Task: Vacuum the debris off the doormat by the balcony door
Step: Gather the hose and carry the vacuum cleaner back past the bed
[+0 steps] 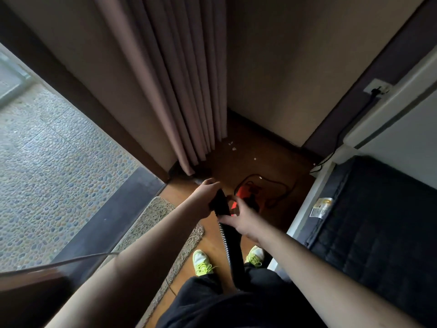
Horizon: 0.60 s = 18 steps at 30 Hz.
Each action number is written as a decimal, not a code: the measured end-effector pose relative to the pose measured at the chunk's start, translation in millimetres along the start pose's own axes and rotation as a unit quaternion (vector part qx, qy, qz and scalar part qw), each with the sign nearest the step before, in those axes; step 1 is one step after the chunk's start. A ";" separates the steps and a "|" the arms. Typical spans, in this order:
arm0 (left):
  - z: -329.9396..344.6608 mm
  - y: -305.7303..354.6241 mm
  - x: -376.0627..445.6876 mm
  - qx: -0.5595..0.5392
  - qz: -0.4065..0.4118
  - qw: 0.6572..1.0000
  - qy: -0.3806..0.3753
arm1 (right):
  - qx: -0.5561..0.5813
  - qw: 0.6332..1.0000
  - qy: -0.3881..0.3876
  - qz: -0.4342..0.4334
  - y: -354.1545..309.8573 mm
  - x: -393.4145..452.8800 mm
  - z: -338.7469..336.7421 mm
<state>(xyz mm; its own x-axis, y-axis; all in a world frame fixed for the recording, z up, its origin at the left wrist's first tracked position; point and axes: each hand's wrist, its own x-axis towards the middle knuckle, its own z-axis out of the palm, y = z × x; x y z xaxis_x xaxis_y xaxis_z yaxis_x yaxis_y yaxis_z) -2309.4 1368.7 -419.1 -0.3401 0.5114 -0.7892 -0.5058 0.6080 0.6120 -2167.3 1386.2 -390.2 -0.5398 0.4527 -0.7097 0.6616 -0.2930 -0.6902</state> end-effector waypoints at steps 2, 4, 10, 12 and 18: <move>14.8 5.3 -0.7 -0.005 0.002 1.000 0.003 | -0.016 1.000 -0.014 -0.005 2.8 -2.3 -15.7; 30.0 11.5 -2.4 -0.002 0.006 1.000 0.000 | -0.025 1.000 -0.016 -0.010 3.7 -2.2 -32.2; 59.8 40.7 -3.1 0.040 0.022 0.999 0.007 | 0.005 0.998 -0.002 -0.055 -0.8 1.6 -62.4; 60.2 49.0 -1.7 0.079 0.026 0.996 -0.010 | 0.023 0.997 -0.023 -0.068 -5.2 1.9 -63.4; 29.4 73.5 -0.7 0.267 0.007 0.963 -0.026 | 0.030 0.989 -0.088 -0.111 -10.1 12.3 -48.5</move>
<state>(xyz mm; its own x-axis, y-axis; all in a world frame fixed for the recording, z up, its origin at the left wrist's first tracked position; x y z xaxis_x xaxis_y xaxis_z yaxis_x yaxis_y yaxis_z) -2323.1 1430.9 -372.0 -0.2962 0.5432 -0.7856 -0.0172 0.8194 0.5730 -2155.4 1435.5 -385.1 -0.7540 0.3594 -0.5498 0.4876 -0.2546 -0.8351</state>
